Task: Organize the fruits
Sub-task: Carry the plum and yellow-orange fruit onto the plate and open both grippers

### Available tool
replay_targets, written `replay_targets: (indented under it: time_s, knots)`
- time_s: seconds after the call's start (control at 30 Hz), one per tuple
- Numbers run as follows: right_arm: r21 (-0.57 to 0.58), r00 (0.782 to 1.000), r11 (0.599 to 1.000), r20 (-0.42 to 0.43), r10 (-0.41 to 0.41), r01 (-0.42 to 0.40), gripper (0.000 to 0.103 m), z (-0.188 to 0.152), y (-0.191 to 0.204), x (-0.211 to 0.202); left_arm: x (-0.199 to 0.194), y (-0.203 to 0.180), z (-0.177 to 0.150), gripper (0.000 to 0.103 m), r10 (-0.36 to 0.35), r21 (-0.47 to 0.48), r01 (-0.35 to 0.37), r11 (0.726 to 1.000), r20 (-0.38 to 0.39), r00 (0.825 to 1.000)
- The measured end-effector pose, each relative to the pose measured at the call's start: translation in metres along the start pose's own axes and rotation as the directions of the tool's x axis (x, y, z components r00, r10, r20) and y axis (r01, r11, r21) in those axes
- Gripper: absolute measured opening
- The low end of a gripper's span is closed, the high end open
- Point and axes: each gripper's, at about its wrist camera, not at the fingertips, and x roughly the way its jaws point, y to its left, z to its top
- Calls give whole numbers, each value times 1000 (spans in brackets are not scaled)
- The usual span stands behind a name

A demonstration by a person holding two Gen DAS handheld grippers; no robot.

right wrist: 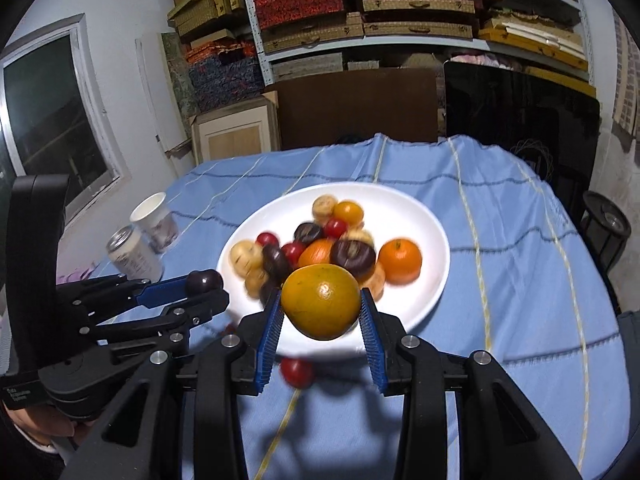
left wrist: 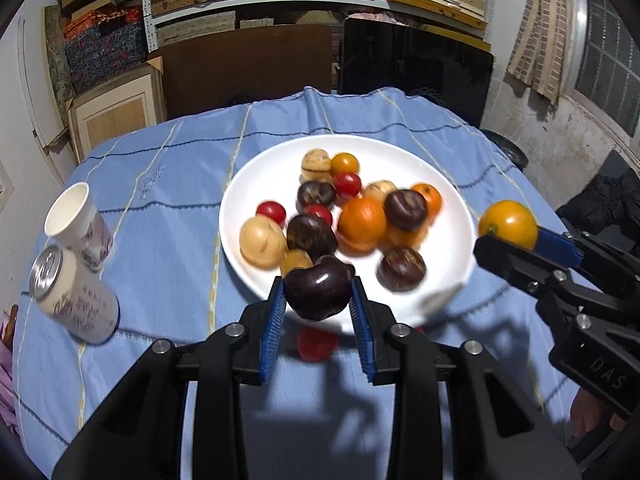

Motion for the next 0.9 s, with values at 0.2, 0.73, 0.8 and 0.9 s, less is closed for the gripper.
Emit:
replay_targets:
  time_s: [0.2, 0.73, 0.8, 0.9]
  knots:
    - [10, 1000, 1000, 3, 4, -4, 39, 29, -12, 37, 31, -4, 30, 31, 1, -12, -1, 1000, -8, 1000]
    - [102, 1000, 995, -4, -4, 4, 40, 52, -38, 92, 94, 3, 75, 36, 42, -82, -45, 996, -28, 999]
    - [148, 1000, 989, -17, -4, 6, 42, 53, -45, 97, 94, 6, 77, 54, 65, -101, -67, 993, -17, 998]
    - [181, 1000, 983, 20, -4, 0, 57, 52, -52, 89, 81, 15, 77, 73, 52, -138, -45, 989, 46, 998]
